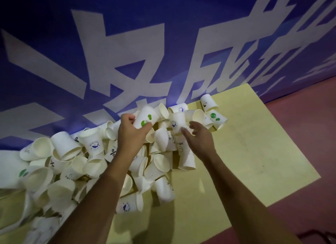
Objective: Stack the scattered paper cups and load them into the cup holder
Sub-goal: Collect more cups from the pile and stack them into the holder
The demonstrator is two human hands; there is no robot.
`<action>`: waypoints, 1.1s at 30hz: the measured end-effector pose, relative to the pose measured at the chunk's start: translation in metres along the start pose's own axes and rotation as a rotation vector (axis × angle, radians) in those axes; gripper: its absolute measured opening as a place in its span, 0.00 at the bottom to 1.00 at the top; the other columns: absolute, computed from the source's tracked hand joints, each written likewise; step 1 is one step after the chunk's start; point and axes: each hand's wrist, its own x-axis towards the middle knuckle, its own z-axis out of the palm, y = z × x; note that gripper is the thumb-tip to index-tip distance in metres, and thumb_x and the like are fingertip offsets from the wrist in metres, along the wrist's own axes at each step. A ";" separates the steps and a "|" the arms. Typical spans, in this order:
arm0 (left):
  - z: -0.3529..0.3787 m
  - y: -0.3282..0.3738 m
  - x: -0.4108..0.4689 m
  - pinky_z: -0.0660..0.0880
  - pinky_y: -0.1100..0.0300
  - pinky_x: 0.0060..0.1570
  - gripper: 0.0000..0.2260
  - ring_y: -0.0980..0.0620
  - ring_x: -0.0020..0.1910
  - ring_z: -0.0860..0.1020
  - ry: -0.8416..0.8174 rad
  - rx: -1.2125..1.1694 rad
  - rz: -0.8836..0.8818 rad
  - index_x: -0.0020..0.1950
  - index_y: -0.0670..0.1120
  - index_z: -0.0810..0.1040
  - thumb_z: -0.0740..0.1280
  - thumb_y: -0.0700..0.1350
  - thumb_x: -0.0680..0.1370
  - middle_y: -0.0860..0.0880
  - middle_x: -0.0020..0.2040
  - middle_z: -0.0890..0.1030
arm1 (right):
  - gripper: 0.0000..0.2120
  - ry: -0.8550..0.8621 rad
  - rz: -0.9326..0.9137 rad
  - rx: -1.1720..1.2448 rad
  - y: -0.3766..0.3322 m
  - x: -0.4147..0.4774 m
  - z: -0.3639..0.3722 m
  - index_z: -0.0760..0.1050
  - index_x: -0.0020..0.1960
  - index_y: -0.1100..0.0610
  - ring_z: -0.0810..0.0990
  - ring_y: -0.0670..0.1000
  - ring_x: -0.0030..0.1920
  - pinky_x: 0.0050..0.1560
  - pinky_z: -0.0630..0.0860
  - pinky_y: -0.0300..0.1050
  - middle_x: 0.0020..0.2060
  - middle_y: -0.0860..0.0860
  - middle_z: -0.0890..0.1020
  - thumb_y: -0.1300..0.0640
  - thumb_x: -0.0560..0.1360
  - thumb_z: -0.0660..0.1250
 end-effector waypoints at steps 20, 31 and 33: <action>-0.041 -0.033 -0.038 0.82 0.44 0.53 0.36 0.44 0.56 0.85 -0.282 -0.605 -0.242 0.68 0.62 0.67 0.82 0.45 0.68 0.43 0.61 0.83 | 0.37 0.047 -0.026 -0.142 -0.015 0.051 0.044 0.63 0.72 0.53 0.82 0.57 0.56 0.52 0.83 0.59 0.59 0.53 0.80 0.43 0.70 0.75; -0.113 -0.053 -0.074 0.81 0.57 0.40 0.24 0.47 0.50 0.84 -0.062 -0.497 0.114 0.60 0.60 0.71 0.76 0.37 0.75 0.45 0.57 0.81 | 0.30 -0.113 -0.182 0.333 -0.063 -0.089 0.027 0.66 0.64 0.37 0.82 0.45 0.52 0.50 0.84 0.49 0.57 0.43 0.79 0.55 0.71 0.78; -0.138 -0.067 -0.082 0.83 0.52 0.43 0.27 0.44 0.53 0.84 -0.095 -0.477 0.149 0.61 0.58 0.71 0.79 0.40 0.70 0.45 0.58 0.80 | 0.33 -0.196 -0.197 0.405 -0.076 -0.116 0.040 0.64 0.68 0.39 0.83 0.48 0.54 0.50 0.84 0.49 0.59 0.47 0.79 0.55 0.71 0.77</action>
